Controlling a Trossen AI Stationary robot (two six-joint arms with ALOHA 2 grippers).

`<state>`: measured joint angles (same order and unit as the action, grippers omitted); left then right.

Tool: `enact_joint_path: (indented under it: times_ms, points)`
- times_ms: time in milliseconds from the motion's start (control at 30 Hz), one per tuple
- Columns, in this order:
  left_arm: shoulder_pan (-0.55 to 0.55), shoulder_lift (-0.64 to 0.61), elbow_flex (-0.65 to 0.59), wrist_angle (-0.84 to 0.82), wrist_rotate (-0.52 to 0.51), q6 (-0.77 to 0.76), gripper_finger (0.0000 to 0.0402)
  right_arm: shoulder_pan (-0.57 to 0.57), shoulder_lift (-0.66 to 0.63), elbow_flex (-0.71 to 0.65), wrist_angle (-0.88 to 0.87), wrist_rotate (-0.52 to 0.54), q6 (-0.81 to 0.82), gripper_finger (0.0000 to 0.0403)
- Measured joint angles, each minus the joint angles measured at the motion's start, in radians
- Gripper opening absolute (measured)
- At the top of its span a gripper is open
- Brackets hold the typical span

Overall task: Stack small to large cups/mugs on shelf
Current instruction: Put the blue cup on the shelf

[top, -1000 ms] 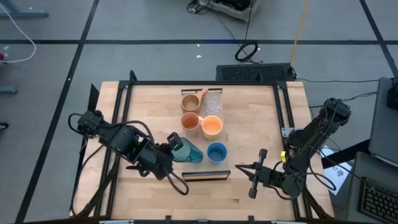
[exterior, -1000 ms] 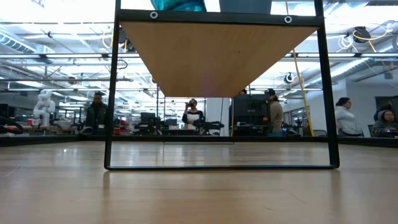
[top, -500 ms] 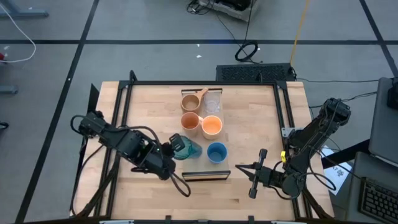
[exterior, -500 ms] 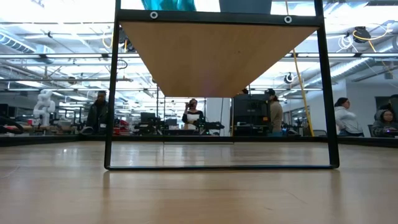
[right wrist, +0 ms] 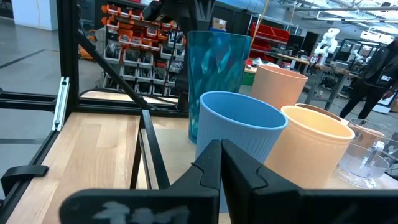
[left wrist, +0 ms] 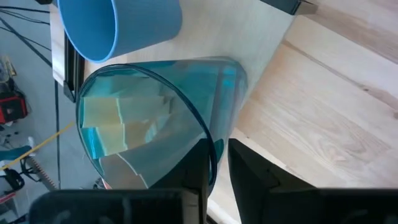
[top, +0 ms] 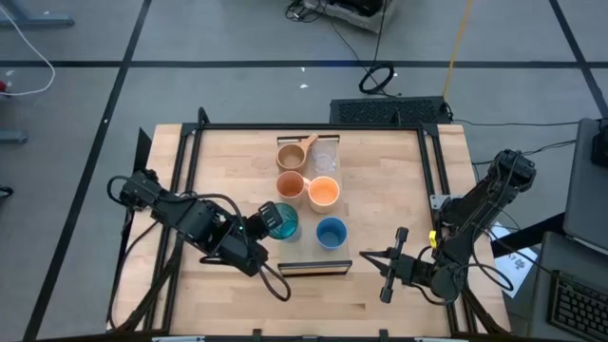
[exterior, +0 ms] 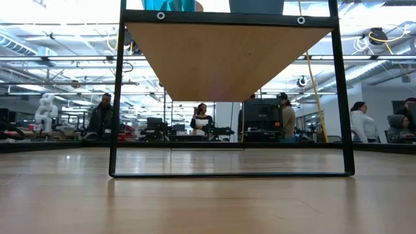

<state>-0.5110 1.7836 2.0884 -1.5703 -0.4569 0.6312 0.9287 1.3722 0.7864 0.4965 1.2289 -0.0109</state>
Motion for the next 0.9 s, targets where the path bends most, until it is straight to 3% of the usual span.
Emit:
enact_joint_path:
  times_ms: [900]
  points:
    - [0.006,0.000,0.000,0.061,-0.049,-0.001,0.0063,-0.001,0.000,0.000,0.000,0.000,-0.001,0.0000]
